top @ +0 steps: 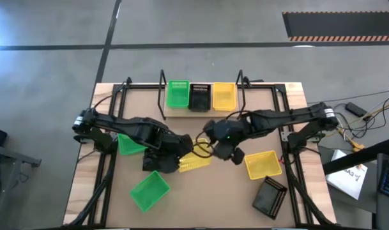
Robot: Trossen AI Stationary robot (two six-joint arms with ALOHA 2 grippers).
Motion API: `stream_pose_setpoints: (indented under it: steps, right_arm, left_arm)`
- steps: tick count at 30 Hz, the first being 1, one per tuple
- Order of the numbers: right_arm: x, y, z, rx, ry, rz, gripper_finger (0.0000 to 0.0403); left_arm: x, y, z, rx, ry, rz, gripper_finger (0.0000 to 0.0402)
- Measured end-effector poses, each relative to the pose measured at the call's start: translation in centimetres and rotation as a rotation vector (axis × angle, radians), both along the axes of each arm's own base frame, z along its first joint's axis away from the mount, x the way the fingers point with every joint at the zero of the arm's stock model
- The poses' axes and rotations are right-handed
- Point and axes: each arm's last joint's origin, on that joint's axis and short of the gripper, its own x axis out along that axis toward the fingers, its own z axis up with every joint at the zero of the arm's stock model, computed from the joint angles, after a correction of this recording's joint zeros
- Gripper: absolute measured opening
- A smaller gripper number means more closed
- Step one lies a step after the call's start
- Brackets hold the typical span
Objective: Stack baskets on shelf by color
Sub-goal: Stack the left yellow basket on top of the yellow basket on the shelf
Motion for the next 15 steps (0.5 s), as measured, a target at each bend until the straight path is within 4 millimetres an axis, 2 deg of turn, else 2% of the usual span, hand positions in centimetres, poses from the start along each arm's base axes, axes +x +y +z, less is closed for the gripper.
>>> stream_pose_setpoints:
  steps: [4, 8, 12, 15]
  right_arm:
    - [0.73, 0.96, -0.15, -0.029, 0.001, 0.076, 0.0129]
    - [1.03, 1.05, -0.4, -0.038, 0.047, 0.081, 0.0104]
    - [0.89, 0.95, -0.67, -0.025, 0.119, 0.047, 0.0052]
    - [0.85, 1.1, -0.96, 0.031, 0.162, 0.031, 0.0018]
  left_arm:
    - [0.17, -0.05, -0.03, -0.004, -0.015, 0.0, 0.0]
    - [0.22, -0.05, -0.09, 0.002, -0.019, 0.004, 0.0]
    - [0.5, 0.04, -0.08, 0.034, -0.053, 0.024, 0.0001]
    - [0.65, 0.11, -0.03, 0.054, -0.072, 0.036, 0.0016]
